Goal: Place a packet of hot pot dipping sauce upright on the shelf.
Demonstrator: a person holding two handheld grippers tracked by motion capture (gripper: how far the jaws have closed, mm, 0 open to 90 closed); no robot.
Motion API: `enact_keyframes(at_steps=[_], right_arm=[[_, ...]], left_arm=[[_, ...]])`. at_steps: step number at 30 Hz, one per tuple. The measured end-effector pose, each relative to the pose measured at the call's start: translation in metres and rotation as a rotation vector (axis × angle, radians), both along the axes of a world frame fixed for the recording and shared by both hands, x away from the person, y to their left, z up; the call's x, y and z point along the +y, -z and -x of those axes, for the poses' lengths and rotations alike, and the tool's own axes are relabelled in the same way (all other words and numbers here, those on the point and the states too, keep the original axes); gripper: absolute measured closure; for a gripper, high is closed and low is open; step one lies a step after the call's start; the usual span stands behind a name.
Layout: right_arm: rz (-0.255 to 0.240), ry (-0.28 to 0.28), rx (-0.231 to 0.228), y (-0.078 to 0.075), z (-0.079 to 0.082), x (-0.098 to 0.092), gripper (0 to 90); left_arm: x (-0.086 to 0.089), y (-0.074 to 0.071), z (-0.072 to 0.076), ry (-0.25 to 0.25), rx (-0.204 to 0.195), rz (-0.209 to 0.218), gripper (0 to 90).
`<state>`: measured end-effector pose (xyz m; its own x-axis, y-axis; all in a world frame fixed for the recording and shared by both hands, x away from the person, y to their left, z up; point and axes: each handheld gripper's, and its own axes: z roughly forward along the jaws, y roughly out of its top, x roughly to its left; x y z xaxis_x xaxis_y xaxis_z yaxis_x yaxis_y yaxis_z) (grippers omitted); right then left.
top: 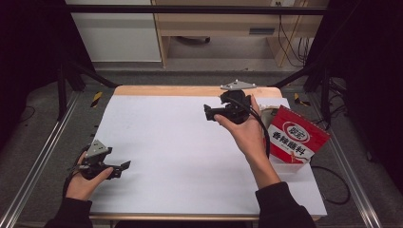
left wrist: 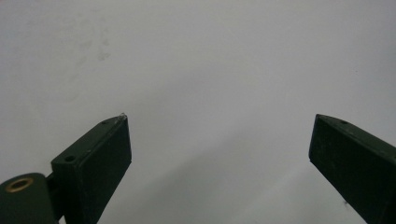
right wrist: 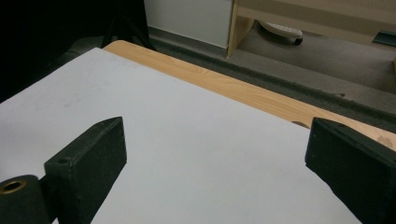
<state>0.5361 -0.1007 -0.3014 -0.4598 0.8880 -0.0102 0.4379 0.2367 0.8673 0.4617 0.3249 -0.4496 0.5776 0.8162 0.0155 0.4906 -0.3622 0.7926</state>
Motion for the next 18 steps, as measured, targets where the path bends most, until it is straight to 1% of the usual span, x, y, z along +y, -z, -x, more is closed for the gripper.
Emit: enact_keyframes(at_steps=[1,3,5,7,9,10,15,18], right_arm=[[-0.004,-0.001,0.001,0.002,0.001,0.001,5.9],[0.003,-0.006,0.0,0.006,0.003,0.001,5.8],[-0.001,-0.003,0.012,0.012,0.005,0.002,5.9],[0.007,-0.002,0.022,0.017,0.007,0.002,5.7],[0.003,-0.003,0.023,0.023,0.008,0.002,5.8],[0.009,-0.004,0.024,0.026,0.009,0.001,5.8],[0.016,0.0,0.048,0.041,0.012,0.002,5.8],[0.014,-0.003,0.051,0.047,0.015,0.0,5.6]], left_arm=[[0.0,0.0,0.0,0.0,0.0,0.0,5.9],[0.0,0.0,0.0,0.002,0.002,-0.005,5.9],[0.0,0.0,0.0,0.0,-0.001,0.001,5.8],[0.0,0.0,0.0,0.0,-0.001,0.001,5.8],[0.0,0.0,0.0,-0.001,-0.001,0.0,5.8],[0.0,0.0,0.0,-0.001,-0.002,0.001,5.8],[0.0,0.0,0.0,0.0,-0.001,-0.001,5.8],[0.0,0.0,0.0,-0.002,-0.001,-0.001,5.7]])
